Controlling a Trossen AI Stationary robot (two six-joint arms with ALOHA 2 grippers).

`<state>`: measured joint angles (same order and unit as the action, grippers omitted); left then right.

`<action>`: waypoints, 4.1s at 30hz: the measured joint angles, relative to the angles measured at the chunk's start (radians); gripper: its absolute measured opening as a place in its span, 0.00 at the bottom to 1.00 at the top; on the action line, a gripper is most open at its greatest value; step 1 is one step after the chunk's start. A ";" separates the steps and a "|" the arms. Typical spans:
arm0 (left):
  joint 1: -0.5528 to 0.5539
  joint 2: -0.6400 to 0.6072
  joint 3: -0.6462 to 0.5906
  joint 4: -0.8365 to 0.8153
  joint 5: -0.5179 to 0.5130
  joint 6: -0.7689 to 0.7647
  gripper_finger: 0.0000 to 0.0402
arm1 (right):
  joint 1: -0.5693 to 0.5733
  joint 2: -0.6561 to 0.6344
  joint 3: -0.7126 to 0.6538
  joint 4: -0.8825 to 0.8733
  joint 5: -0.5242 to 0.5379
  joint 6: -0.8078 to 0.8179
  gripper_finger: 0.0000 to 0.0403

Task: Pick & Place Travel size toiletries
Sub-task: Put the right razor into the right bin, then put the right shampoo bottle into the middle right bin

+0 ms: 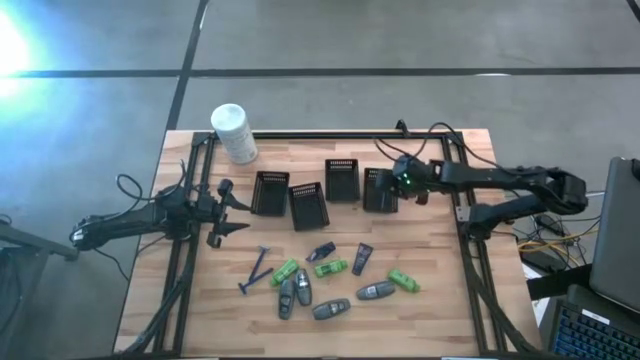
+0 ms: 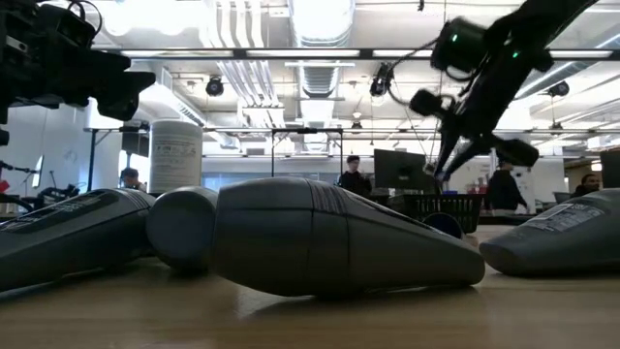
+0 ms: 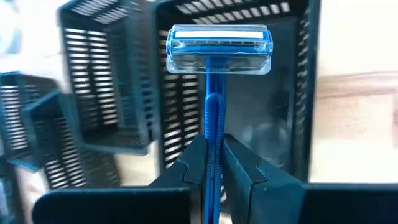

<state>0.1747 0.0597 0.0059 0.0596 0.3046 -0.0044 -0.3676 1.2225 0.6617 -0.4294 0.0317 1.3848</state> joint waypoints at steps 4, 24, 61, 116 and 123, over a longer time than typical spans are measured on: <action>0.000 0.000 0.000 0.000 0.000 0.000 0.53 | -0.035 0.079 0.000 0.035 -0.069 -0.039 0.07; 0.000 0.000 0.000 0.000 0.000 0.000 0.53 | -0.013 0.143 0.082 0.067 0.036 -0.164 0.44; 0.000 0.001 0.000 0.000 0.000 0.000 0.53 | 0.937 0.107 0.154 -0.310 0.000 0.022 0.71; 0.000 0.001 0.000 0.000 0.000 0.000 0.53 | 0.441 0.108 0.364 -0.112 0.331 0.008 0.35; 0.000 0.002 0.000 0.000 0.000 0.000 0.53 | 0.161 0.295 0.456 -0.024 0.134 -0.138 0.35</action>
<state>0.1749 0.0620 0.0059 0.0593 0.3046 -0.0044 -0.2064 1.5173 1.1173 -0.4531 0.1656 1.2468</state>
